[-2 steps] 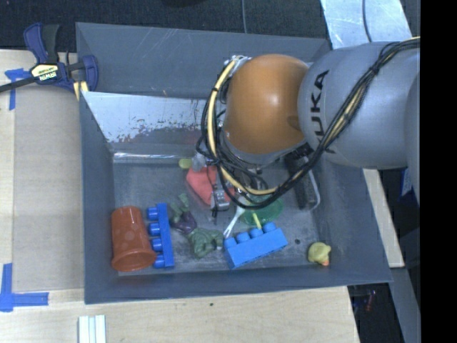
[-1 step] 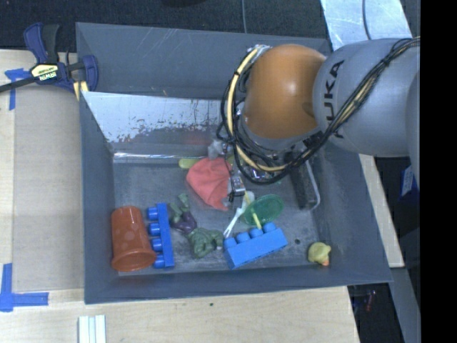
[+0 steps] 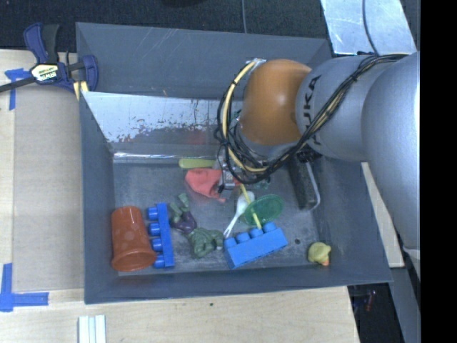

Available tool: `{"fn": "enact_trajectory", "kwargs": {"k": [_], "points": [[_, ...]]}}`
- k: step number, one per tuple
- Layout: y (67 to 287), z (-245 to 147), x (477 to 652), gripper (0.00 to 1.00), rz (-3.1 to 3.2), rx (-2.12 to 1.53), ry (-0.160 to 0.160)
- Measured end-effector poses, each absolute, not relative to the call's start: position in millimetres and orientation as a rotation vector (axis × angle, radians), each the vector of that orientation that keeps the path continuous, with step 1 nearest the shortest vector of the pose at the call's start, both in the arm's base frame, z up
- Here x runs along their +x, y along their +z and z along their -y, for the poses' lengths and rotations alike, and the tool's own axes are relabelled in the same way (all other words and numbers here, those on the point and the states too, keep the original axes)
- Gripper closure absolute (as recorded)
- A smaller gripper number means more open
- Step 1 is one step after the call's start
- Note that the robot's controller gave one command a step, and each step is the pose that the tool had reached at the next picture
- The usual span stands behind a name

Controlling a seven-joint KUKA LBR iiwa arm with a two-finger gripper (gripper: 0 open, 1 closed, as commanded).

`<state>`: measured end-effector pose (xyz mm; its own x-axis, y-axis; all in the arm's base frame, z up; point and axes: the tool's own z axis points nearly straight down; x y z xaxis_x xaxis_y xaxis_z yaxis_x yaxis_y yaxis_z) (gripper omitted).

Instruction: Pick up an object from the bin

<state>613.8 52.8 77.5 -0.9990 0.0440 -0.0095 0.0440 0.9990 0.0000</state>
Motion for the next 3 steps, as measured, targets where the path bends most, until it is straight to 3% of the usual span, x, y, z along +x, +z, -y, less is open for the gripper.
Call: {"fn": "enact_trajectory", "kwargs": {"k": [1, 2, 3], "points": [[77, -53, 613.8, 1.0, -3.131, 0.069, 0.0], [134, -40, 599.8, 1.0, -3.139, -0.007, -0.002], [211, -42, 599.6, 1.0, -3.135, -0.136, -0.001]]}}
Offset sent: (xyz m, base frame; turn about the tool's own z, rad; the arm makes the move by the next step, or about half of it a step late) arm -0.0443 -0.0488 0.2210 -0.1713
